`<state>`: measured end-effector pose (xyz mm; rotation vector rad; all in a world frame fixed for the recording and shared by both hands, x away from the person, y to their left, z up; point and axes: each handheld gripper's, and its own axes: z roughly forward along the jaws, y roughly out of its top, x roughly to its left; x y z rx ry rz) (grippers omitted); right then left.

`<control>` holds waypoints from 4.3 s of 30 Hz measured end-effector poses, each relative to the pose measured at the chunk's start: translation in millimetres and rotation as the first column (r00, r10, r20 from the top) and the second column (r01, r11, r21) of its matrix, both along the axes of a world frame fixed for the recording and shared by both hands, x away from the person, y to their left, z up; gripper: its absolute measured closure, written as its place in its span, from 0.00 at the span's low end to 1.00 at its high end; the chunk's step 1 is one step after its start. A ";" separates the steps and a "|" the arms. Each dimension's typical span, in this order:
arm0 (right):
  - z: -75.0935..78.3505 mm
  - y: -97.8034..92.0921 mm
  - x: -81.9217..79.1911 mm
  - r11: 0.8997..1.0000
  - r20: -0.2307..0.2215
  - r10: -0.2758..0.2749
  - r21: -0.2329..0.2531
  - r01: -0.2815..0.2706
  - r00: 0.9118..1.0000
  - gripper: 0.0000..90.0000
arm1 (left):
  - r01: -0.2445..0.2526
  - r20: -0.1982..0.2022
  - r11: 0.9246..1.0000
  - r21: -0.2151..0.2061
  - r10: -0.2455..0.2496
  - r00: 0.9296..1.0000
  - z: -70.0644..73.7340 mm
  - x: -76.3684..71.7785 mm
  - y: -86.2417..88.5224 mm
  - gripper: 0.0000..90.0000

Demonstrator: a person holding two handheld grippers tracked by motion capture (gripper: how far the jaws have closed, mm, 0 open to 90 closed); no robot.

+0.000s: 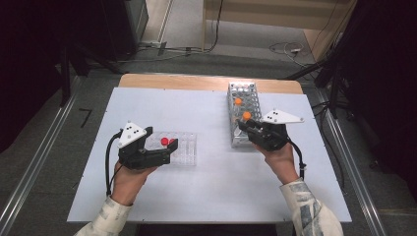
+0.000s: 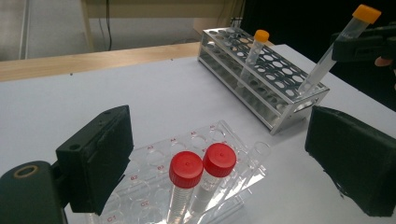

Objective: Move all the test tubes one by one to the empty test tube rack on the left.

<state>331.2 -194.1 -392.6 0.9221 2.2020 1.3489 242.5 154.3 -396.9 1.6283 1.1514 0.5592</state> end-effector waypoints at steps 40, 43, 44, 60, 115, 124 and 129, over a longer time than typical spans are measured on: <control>-34.5 55.3 -53.4 0.974 -0.067 0.205 -0.083 -0.210 0.976 0.80 | 0.138 0.028 0.990 0.037 -0.139 0.990 3.4 -19.7 -40.2 0.18; -37.1 62.1 -58.3 0.969 -0.067 0.227 -0.089 -0.233 0.972 0.80 | 0.156 0.014 0.986 0.055 -0.157 0.988 -0.8 -20.3 -48.9 0.18; -38.2 65.4 -60.2 0.966 -0.074 0.237 -0.088 -0.243 0.969 0.80 | 0.163 0.007 0.985 0.058 -0.163 0.987 -2.0 -20.6 -52.3 0.18; -41.8 88.3 -74.3 0.946 -0.073 0.306 -0.092 -0.312 0.949 0.80 | 0.241 0.006 0.965 0.106 -0.243 0.970 -10.9 -27.9 -71.5 0.54; -37.7 69.9 -65.6 0.963 -0.087 0.257 -0.065 -0.263 0.963 0.33 | 0.022 0.055 0.997 0.072 -0.026 0.998 25.2 -23.0 18.6 0.78; -38.5 70.0 -65.4 0.963 -0.086 0.253 -0.069 -0.259 0.964 0.33 | -0.025 0.070 0.996 0.081 0.019 0.997 23.9 -16.9 25.3 0.78; -38.6 70.3 -65.0 0.963 -0.085 0.254 -0.068 -0.260 0.964 0.33 | -0.046 0.069 0.995 0.084 0.040 0.997 18.8 -9.9 26.3 0.78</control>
